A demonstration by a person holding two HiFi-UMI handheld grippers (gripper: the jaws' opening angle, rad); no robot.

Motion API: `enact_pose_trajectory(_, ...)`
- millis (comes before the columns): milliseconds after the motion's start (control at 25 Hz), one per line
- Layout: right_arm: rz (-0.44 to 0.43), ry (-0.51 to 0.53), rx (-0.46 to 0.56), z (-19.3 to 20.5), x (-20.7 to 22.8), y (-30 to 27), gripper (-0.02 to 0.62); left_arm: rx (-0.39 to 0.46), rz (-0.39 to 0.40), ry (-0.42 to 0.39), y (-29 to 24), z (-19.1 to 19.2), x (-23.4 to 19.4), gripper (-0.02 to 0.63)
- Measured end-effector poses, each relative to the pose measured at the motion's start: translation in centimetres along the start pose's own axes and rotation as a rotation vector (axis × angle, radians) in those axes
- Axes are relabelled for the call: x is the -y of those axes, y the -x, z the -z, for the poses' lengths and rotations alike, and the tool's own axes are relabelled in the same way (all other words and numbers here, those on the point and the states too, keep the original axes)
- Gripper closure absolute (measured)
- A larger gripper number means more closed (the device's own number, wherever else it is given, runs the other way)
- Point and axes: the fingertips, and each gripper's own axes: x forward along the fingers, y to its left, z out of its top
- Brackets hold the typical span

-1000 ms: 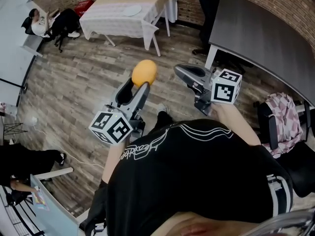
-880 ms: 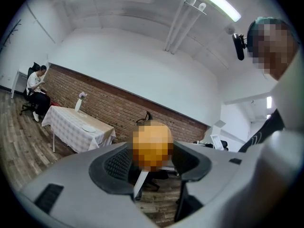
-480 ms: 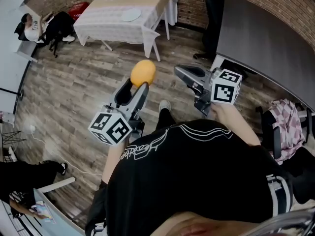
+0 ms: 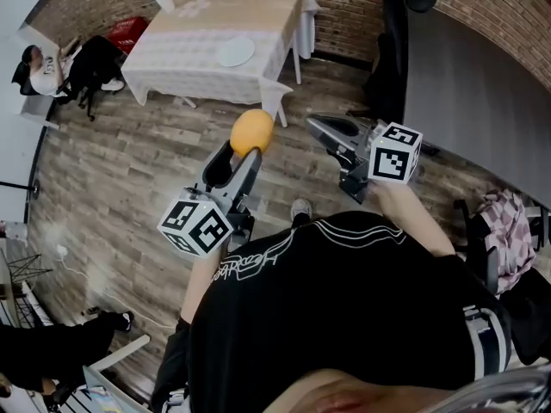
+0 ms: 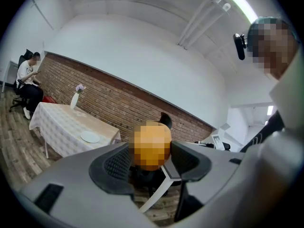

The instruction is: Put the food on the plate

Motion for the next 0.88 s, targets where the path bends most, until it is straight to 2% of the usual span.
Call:
enact_pose_trajectory(440,0.058,0.015,-0.016,-5.0,7.3,-9.8,0.598,0.010,0.038,0.026,-6.6,-6.4,-11.1,0.351)
enact_pose_trajectory(880,0.084,0.012,-0.038,-5.4,10.4,-13.6,0.598,0.010,0.051,0.044,-9.2,-7.6,-15.8,0.351)
